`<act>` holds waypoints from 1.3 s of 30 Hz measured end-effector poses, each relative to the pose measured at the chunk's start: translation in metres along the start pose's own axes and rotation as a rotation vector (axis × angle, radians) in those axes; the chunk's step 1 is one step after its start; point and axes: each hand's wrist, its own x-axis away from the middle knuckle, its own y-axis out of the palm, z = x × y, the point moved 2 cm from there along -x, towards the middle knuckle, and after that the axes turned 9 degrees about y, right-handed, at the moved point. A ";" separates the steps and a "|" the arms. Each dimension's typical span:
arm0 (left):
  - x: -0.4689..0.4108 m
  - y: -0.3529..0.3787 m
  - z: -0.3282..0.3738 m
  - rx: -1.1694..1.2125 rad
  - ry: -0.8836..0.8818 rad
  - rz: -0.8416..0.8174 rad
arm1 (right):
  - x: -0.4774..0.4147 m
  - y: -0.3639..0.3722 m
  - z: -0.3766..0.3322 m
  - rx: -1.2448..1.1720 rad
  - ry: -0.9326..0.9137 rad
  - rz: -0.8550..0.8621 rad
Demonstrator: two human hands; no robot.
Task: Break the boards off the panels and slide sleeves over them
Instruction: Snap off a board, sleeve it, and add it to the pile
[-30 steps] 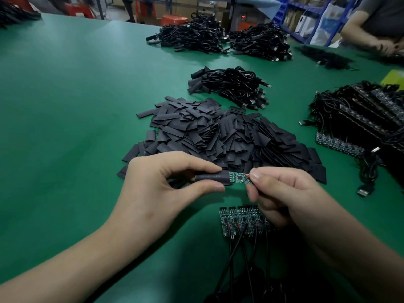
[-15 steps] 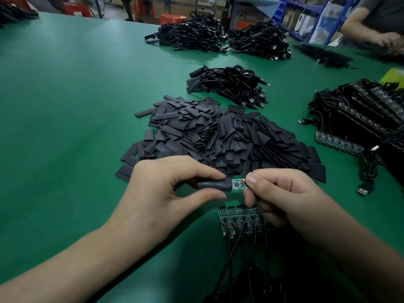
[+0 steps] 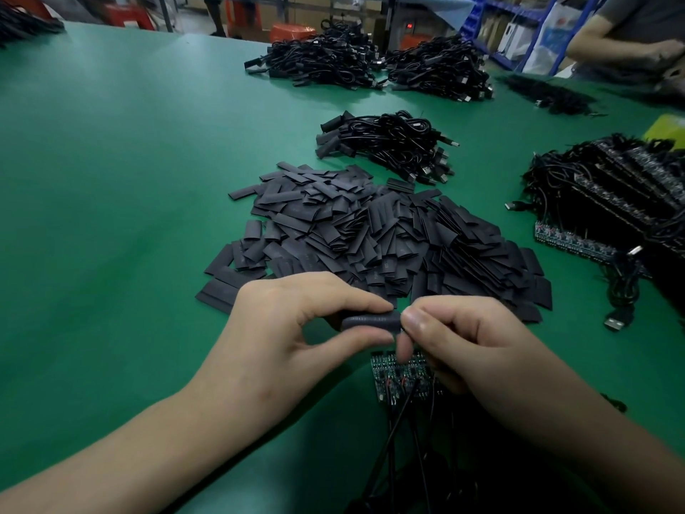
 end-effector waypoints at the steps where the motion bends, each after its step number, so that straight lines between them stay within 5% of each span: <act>1: 0.000 0.000 0.000 0.001 -0.001 0.007 | 0.000 0.000 0.000 0.007 -0.015 0.013; 6: 0.001 -0.002 -0.004 0.033 -0.059 0.094 | 0.003 -0.006 -0.004 -0.034 -0.189 0.257; 15: 0.001 -0.003 -0.006 0.173 -0.086 0.113 | 0.010 -0.009 -0.015 0.428 -0.526 0.522; 23: 0.000 -0.002 -0.003 0.069 -0.014 0.060 | 0.011 -0.004 -0.012 0.489 -0.544 0.524; 30: -0.002 -0.006 -0.002 0.083 -0.018 0.153 | 0.008 -0.005 -0.009 0.061 -0.262 0.322; 39: -0.001 -0.006 0.000 0.023 0.025 0.175 | 0.009 0.003 -0.011 0.064 -0.273 0.272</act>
